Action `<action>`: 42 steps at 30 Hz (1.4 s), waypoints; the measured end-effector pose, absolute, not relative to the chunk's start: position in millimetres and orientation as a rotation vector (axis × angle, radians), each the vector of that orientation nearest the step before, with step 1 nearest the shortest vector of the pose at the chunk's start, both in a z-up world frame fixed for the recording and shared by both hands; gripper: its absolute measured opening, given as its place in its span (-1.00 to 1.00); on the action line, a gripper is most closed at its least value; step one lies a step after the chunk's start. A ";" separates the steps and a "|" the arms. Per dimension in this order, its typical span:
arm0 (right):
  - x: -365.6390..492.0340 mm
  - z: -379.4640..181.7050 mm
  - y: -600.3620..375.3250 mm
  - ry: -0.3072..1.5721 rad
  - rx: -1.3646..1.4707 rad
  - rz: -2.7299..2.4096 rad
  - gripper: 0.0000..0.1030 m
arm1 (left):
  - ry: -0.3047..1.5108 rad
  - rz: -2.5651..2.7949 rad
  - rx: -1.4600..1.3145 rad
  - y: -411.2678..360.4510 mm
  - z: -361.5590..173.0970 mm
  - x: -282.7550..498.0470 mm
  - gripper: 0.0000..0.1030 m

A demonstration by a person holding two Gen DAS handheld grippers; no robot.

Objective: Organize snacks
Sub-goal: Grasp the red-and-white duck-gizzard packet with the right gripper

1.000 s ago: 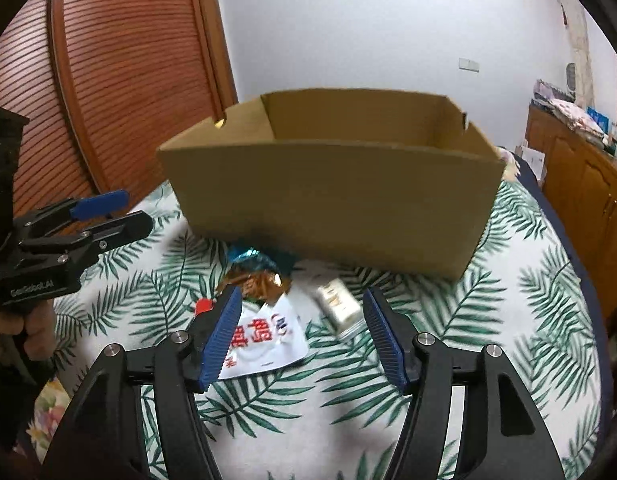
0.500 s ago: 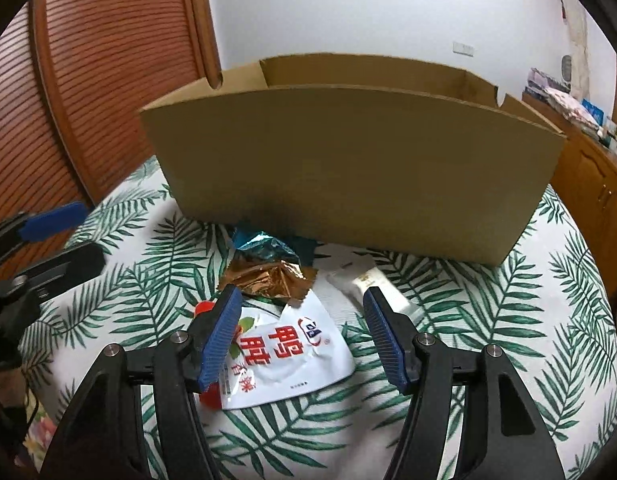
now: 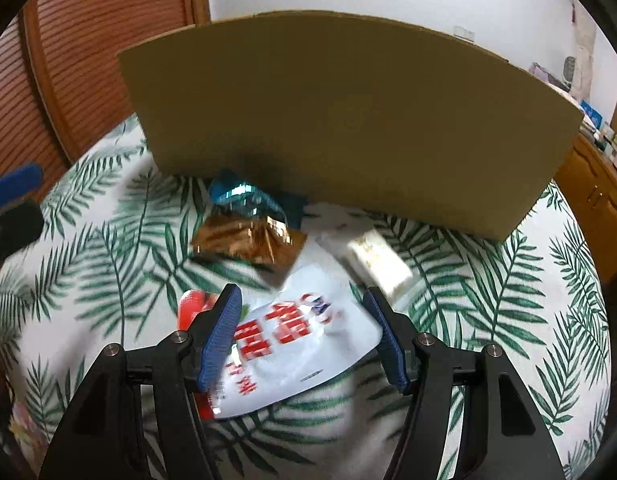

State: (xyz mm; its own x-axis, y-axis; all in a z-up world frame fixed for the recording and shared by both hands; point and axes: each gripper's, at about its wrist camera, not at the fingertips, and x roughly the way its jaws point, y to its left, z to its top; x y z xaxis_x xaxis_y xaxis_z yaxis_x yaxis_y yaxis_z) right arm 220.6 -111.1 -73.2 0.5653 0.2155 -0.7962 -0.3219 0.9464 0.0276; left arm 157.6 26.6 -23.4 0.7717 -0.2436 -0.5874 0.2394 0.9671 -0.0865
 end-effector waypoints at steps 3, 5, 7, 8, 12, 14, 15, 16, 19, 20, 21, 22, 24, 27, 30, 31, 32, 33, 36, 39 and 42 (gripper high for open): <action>211.6 -70.2 -121.0 0.913 -0.123 0.308 0.26 | 0.638 -0.266 -0.016 26.8 -24.1 156.7 0.36; 206.5 -68.1 -127.5 0.910 -0.117 0.302 0.26 | 0.640 -0.267 -0.019 26.3 -25.4 156.2 0.36; 202.9 -68.7 -131.8 0.911 -0.123 0.291 0.27 | 0.646 -0.272 -0.023 25.2 -27.4 156.6 0.36; 201.3 -69.4 -134.7 0.913 -0.120 0.288 0.28 | 0.648 -0.274 -0.024 24.2 -28.2 156.2 0.36; 202.0 -72.8 -142.0 0.927 -0.085 0.288 0.29 | 0.650 -0.285 -0.022 17.7 -29.5 154.4 0.36; 204.0 -72.0 -146.0 0.929 -0.049 0.301 0.29 | 0.653 -0.287 -0.016 14.6 -29.9 153.7 0.36; 204.7 -70.9 -146.9 0.923 -0.038 0.309 0.29 | 0.653 -0.289 -0.014 13.6 -30.0 153.3 0.36; 205.7 -69.6 -146.8 0.918 -0.028 0.322 0.29 | 0.655 -0.289 -0.012 12.5 -30.0 152.8 0.36; 209.3 -68.5 -143.2 0.919 -0.015 0.347 0.29 | 0.656 -0.290 -0.006 10.0 -29.8 151.7 0.36; 211.0 -68.9 -141.2 0.922 -0.016 0.348 0.29 | 0.657 -0.289 -0.005 8.9 -29.2 151.5 0.36; 212.1 -69.2 -139.9 0.925 -0.012 0.353 0.29 | 0.657 -0.289 -0.005 8.0 -29.2 151.8 0.36; 212.9 -69.5 -139.6 0.928 -0.003 0.360 0.29 | 0.658 -0.289 -0.005 7.3 -29.3 152.1 0.36; 213.9 -70.7 -139.2 0.931 0.011 0.367 0.29 | 0.660 -0.289 -0.002 5.4 -29.5 152.7 0.36; 214.2 -71.9 -136.7 0.924 0.007 0.386 0.28 | 0.665 -0.291 0.004 0.9 -30.7 154.6 0.36; 216.2 -72.6 -135.1 0.929 0.008 0.399 0.27 | 0.672 -0.294 -0.001 -0.3 -32.4 155.7 0.36; 216.9 -72.6 -133.3 0.929 -0.005 0.401 0.27 | 0.675 -0.295 -0.004 -0.7 -32.6 156.1 0.36; 217.7 -73.3 -131.0 0.928 -0.017 0.399 0.25 | 0.676 -0.296 -0.006 -0.7 -32.9 156.2 0.36; 218.3 -73.9 -129.6 0.928 -0.033 0.396 0.25 | 0.677 -0.296 -0.006 -1.0 -33.5 156.4 0.36; 219.5 -76.1 -122.3 0.930 -0.094 0.385 0.23 | 0.683 -0.291 0.007 -2.6 -34.4 159.9 0.36; 217.7 -77.5 -118.2 0.929 -0.158 0.390 0.23 | 0.696 -0.299 0.023 -4.7 -35.5 166.7 0.36; 216.4 -77.1 -122.0 0.936 -0.173 0.411 0.20 | 0.711 -0.313 0.059 -9.2 -35.6 176.4 0.36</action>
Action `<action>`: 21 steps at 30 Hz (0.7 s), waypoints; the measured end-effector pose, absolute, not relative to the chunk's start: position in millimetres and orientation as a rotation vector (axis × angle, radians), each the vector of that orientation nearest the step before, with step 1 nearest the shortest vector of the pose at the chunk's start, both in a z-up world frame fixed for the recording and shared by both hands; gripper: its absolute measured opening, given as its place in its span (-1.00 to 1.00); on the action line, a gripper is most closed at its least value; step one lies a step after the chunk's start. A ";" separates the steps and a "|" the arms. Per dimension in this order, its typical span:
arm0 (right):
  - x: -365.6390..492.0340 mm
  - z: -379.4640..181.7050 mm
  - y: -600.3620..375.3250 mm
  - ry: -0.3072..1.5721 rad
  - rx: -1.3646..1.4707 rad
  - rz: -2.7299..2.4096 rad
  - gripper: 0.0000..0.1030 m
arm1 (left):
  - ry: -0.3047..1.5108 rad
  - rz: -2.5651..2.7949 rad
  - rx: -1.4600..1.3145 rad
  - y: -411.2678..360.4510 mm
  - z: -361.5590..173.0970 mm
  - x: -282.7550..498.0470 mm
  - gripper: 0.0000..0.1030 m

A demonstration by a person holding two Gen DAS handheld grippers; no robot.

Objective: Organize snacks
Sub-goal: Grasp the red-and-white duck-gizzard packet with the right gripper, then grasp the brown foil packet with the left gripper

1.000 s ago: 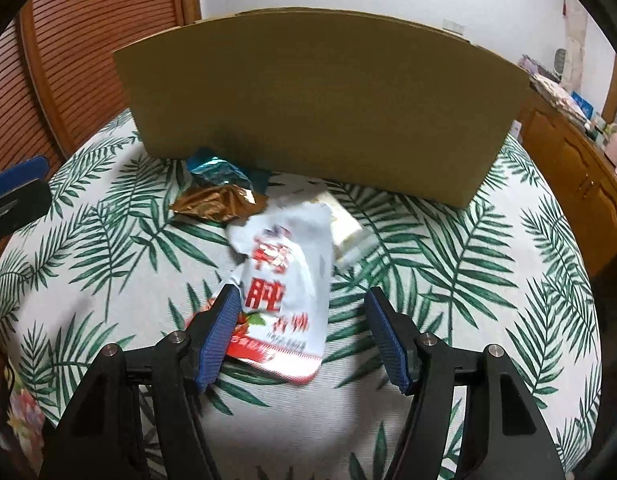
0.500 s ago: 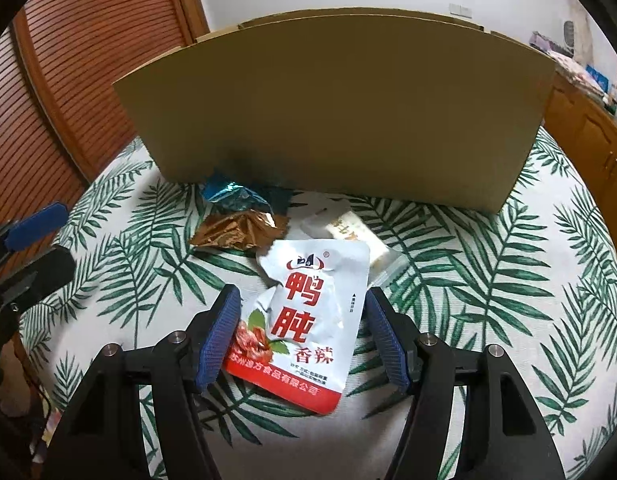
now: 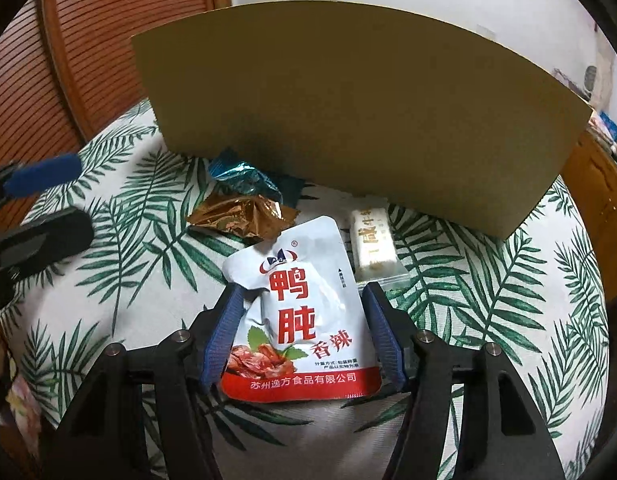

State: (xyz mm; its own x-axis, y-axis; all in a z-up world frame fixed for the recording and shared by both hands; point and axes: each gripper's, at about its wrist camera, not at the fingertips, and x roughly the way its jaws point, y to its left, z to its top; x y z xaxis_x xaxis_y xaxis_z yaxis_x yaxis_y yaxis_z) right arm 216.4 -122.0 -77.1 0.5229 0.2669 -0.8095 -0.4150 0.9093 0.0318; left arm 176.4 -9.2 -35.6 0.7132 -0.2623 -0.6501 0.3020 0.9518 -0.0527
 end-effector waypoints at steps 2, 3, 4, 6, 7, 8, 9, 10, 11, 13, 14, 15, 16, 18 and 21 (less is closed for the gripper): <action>215.6 -76.0 -124.9 0.940 -0.189 0.435 0.14 | 0.719 -0.326 0.083 -12.2 -35.6 181.7 0.36; 214.7 -75.2 -127.4 0.942 -0.191 0.446 0.10 | 0.724 -0.336 0.094 -14.3 -35.4 184.9 0.36; 213.6 -74.6 -130.5 0.943 -0.187 0.453 0.08 | 0.732 -0.351 0.103 -16.6 -35.7 188.4 0.34; 210.9 -73.2 -138.2 0.946 -0.182 0.470 0.05 | 0.757 -0.388 0.124 -23.4 -37.8 197.0 0.24; 208.9 -72.6 -142.7 0.945 -0.181 0.473 0.04 | 0.768 -0.400 0.137 -27.3 -39.3 201.1 0.19; 206.7 -71.8 -148.1 0.942 -0.177 0.476 0.04 | 0.775 -0.407 0.148 -30.5 -40.6 204.0 0.13; 204.8 -71.0 -153.8 0.938 -0.170 0.476 0.03 | 0.785 -0.414 0.161 -34.3 -42.9 207.2 0.11; 202.9 -70.4 -158.8 0.935 -0.165 0.474 0.03 | 0.796 -0.418 0.177 -38.5 -45.0 211.1 0.08; 201.7 -69.9 -162.7 0.930 -0.160 0.472 0.01 | 0.803 -0.423 0.190 -42.4 -46.4 214.2 0.04; 199.6 -68.1 -170.3 0.919 -0.158 0.473 -0.01 | 0.814 -0.436 0.213 -50.2 -48.6 220.8 -0.04; 199.2 -67.6 -172.8 0.915 -0.159 0.473 -0.01 | 0.821 -0.441 0.221 -53.3 -49.9 222.5 -0.13; 199.5 -68.3 -174.8 0.910 -0.158 0.477 -0.08 | 0.829 -0.448 0.229 -56.1 -50.4 224.4 -0.19; 200.0 -68.4 -178.5 0.911 -0.151 0.483 -0.10 | 0.838 -0.464 0.238 -60.1 -50.5 226.7 -0.20; 203.8 -70.7 -181.1 0.912 -0.124 0.499 -0.10 | 0.843 -0.485 0.258 -66.7 -50.1 230.0 -0.22; 205.4 -73.5 -188.0 0.906 -0.086 0.519 -0.09 | 0.884 -0.506 0.294 -74.9 -55.8 236.8 -0.25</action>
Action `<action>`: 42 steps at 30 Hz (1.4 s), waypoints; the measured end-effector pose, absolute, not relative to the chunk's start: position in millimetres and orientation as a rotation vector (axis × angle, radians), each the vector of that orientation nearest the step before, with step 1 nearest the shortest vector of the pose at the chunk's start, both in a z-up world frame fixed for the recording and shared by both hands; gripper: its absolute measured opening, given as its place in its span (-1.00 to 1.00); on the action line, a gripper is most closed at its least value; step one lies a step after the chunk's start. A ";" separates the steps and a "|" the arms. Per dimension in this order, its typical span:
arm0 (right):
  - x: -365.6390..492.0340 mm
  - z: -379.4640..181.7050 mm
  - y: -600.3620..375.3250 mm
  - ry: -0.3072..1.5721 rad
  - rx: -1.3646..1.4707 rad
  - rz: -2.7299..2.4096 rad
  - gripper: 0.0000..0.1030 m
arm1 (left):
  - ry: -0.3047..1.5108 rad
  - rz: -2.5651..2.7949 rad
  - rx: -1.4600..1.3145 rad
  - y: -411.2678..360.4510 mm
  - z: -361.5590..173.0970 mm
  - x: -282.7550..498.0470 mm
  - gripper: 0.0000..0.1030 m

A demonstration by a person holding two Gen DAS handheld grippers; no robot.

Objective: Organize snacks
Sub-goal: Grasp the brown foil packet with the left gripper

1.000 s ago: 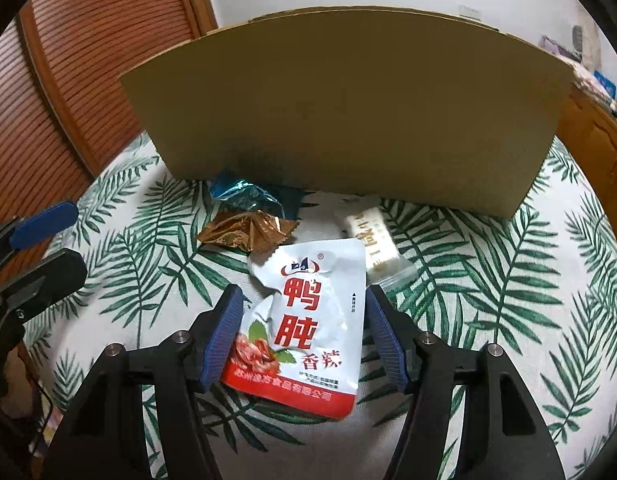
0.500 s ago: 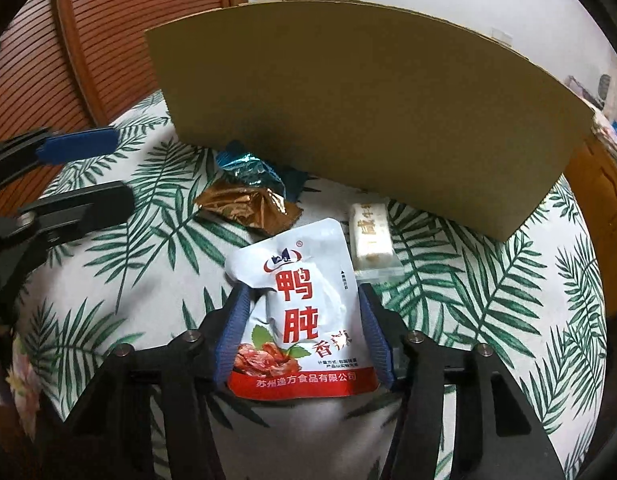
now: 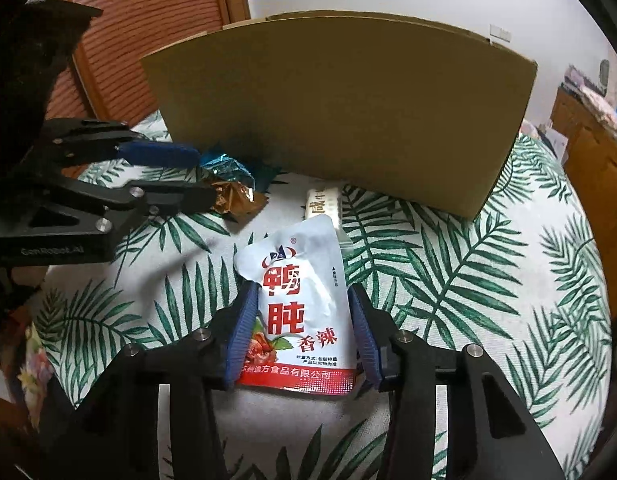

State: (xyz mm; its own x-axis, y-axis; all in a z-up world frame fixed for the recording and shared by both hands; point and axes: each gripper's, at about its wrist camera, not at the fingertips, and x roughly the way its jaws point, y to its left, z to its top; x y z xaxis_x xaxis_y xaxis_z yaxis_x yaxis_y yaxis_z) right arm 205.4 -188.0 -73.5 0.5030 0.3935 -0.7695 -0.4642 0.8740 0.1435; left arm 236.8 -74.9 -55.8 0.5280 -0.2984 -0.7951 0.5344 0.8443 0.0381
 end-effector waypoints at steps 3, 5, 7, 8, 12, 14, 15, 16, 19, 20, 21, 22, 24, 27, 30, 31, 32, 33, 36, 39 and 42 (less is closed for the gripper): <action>206.1 -72.4 -194.2 0.904 -0.070 0.529 -0.08 | 0.936 -0.501 0.334 -79.3 -66.2 244.2 -0.27; 206.3 -71.7 -196.0 0.903 -0.068 0.535 -0.08 | 0.949 -0.501 0.346 -79.3 -69.5 247.1 -0.27; 205.5 -71.0 -200.1 0.902 -0.065 0.540 -0.08 | 0.958 -0.503 0.359 -80.5 -72.0 249.9 -0.19; 205.7 -71.2 -200.7 0.903 -0.066 0.542 -0.08 | 0.958 -0.505 0.364 -81.3 -73.0 251.1 -0.10; 206.1 -71.1 -199.8 0.903 -0.070 0.542 -0.08 | 0.962 -0.528 0.364 -85.7 -76.5 254.0 -0.02; 206.4 -70.5 -200.8 0.904 -0.069 0.542 -0.08 | 0.963 -0.531 0.355 -85.2 -76.6 254.8 -0.04; 206.8 -70.4 -200.2 0.905 -0.070 0.541 -0.08 | 0.966 -0.533 0.347 -84.5 -76.7 255.5 -0.07; 206.5 -70.5 -197.0 0.906 -0.072 0.541 -0.08 | 0.966 -0.534 0.339 -83.4 -76.7 255.2 -0.19; 210.4 -70.7 -192.6 0.909 -0.075 0.538 -0.08 | 0.957 -0.536 0.344 -82.7 -77.0 253.1 -0.41; 210.3 -70.2 -192.5 0.909 -0.077 0.538 -0.08 | 0.957 -0.539 0.342 -82.6 -77.5 251.3 -0.50; 210.6 -70.0 -191.0 0.910 -0.079 0.537 -0.07 | 0.956 -0.538 0.342 -82.3 -77.4 249.5 -0.54; 211.1 -69.7 -190.0 0.912 -0.083 0.536 -0.07 | 0.952 -0.534 0.345 -81.6 -77.2 247.4 -0.55; 213.4 -68.9 -187.2 0.920 -0.091 0.535 -0.03 | 0.947 -0.527 0.337 -79.2 -76.1 242.4 -0.59; 218.6 -68.5 -178.7 0.939 -0.125 0.540 0.08 | 0.941 -0.520 0.299 -76.0 -73.8 236.0 -0.63; 220.6 -69.5 -168.9 0.943 -0.192 0.537 0.11 | 0.926 -0.514 0.257 -71.9 -69.7 229.8 -0.63; 220.3 -70.1 -166.3 0.940 -0.212 0.535 0.12 | 0.917 -0.511 0.244 -70.9 -68.4 226.9 -0.63; 219.8 -70.5 -164.3 0.938 -0.224 0.532 0.12 | 0.911 -0.507 0.235 -69.4 -67.1 225.4 -0.63; 220.3 -70.6 -164.2 0.940 -0.218 0.532 0.12 | 0.903 -0.502 0.225 -68.1 -65.4 222.9 -0.63; 221.2 -72.2 -164.5 0.940 -0.217 0.534 0.08 | 0.876 -0.500 0.195 -63.8 -58.2 216.2 -0.63; 218.4 -71.2 -162.8 0.943 -0.218 0.535 -0.04 | 0.850 -0.497 0.175 -61.3 -50.6 209.5 -0.63; 213.9 -68.2 -164.4 0.933 -0.195 0.539 -0.14 | 0.833 -0.495 0.158 -60.7 -46.5 204.5 -0.63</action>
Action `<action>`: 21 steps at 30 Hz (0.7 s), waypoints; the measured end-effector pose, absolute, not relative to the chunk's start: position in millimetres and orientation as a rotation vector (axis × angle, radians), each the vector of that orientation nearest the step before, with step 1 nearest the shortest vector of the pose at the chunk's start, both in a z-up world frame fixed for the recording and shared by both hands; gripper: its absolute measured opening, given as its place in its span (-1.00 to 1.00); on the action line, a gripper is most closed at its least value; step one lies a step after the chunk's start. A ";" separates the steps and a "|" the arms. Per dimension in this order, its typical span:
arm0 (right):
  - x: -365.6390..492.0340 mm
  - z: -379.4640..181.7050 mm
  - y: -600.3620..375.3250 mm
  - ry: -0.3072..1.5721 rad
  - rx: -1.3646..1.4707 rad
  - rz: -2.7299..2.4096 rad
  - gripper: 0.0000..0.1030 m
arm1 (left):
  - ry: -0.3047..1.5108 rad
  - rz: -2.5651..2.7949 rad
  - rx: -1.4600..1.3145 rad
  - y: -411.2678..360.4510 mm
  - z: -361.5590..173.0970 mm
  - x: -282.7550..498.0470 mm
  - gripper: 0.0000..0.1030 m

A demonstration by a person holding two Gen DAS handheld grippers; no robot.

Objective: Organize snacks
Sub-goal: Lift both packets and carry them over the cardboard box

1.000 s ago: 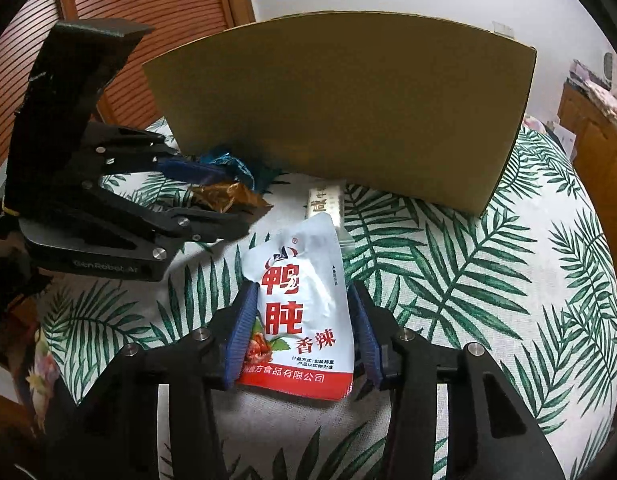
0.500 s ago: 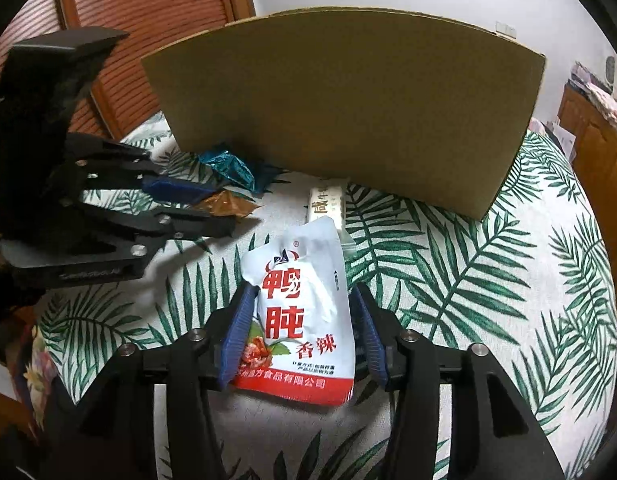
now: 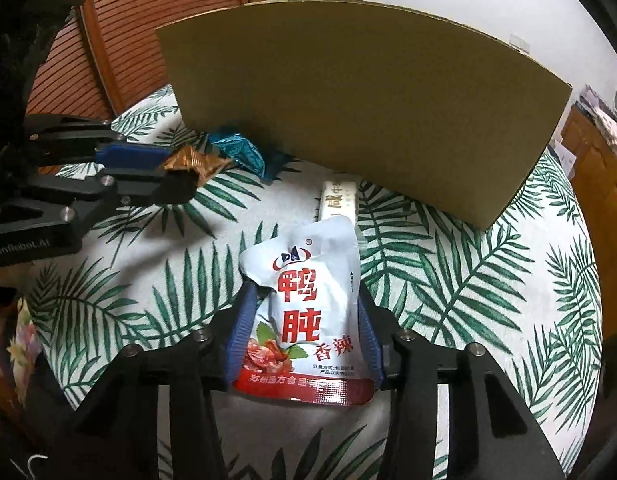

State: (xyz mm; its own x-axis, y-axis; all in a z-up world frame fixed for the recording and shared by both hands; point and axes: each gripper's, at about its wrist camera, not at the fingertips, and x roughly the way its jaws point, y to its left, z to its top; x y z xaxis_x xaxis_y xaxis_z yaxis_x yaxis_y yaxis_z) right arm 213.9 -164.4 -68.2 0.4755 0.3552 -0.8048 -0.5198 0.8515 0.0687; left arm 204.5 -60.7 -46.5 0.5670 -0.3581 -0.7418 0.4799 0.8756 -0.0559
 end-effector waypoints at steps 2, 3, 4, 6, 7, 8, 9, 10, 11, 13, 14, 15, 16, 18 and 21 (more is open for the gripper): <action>212.3 -61.8 -170.7 0.918 -0.159 0.539 -0.30 | 0.821 -0.491 0.154 -60.2 -44.0 201.7 -0.63; 212.1 -60.9 -172.0 0.924 -0.151 0.545 -0.30 | 0.816 -0.492 0.151 -59.1 -42.3 199.8 -0.63; 211.1 -62.0 -172.0 0.933 -0.161 0.545 -0.30 | 0.814 -0.493 0.148 -59.1 -41.7 199.2 -0.63; 209.9 -64.2 -169.1 0.938 -0.187 0.540 -0.30 | 0.815 -0.496 0.154 -63.2 -43.2 199.4 -0.63; 211.2 -63.6 -169.7 0.947 -0.182 0.542 -0.30 | 0.816 -0.495 0.156 -64.2 -44.0 199.7 -0.63; 212.9 -63.8 -170.1 0.957 -0.178 0.545 -0.29 | 0.817 -0.493 0.158 -64.7 -44.9 200.1 -0.63; 213.9 -64.3 -169.9 0.962 -0.183 0.551 -0.28 | 0.818 -0.491 0.158 -64.7 -45.6 200.3 -0.63; 214.6 -64.2 -169.9 0.964 -0.185 0.555 -0.28 | 0.817 -0.489 0.158 -64.0 -45.6 200.1 -0.63; 215.4 -64.2 -169.3 0.968 -0.190 0.558 -0.28 | 0.816 -0.487 0.157 -62.7 -44.8 199.3 -0.63; 215.2 -63.3 -167.3 0.972 -0.208 0.559 -0.28 | 0.814 -0.483 0.153 -61.0 -44.5 199.0 -0.63; 214.3 -64.5 -170.6 0.972 -0.210 0.560 -0.28 | 0.813 -0.482 0.151 -60.2 -44.3 198.4 -0.63; 214.4 -64.3 -170.4 0.970 -0.209 0.562 -0.29 | 0.812 -0.479 0.149 -59.1 -44.1 198.3 -0.63; 214.0 -63.5 -171.0 0.965 -0.207 0.563 -0.30 | 0.810 -0.477 0.147 -58.2 -43.8 198.0 -0.63; 211.6 -63.4 -171.7 0.950 -0.198 0.561 -0.31 | 0.807 -0.475 0.145 -57.3 -43.4 197.7 -0.63; 203.1 -60.2 -176.2 0.926 -0.182 0.564 -0.31 | 0.801 -0.475 0.142 -55.8 -41.9 196.6 -0.63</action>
State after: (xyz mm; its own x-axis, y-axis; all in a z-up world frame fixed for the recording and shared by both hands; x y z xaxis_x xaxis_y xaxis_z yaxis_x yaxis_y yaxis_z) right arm 203.1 -176.2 -60.2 0.4687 0.3810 -0.7970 -0.5332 0.8413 0.0886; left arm 196.6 -55.8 -41.9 0.5974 -0.3549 -0.7192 0.4604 0.8860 -0.0548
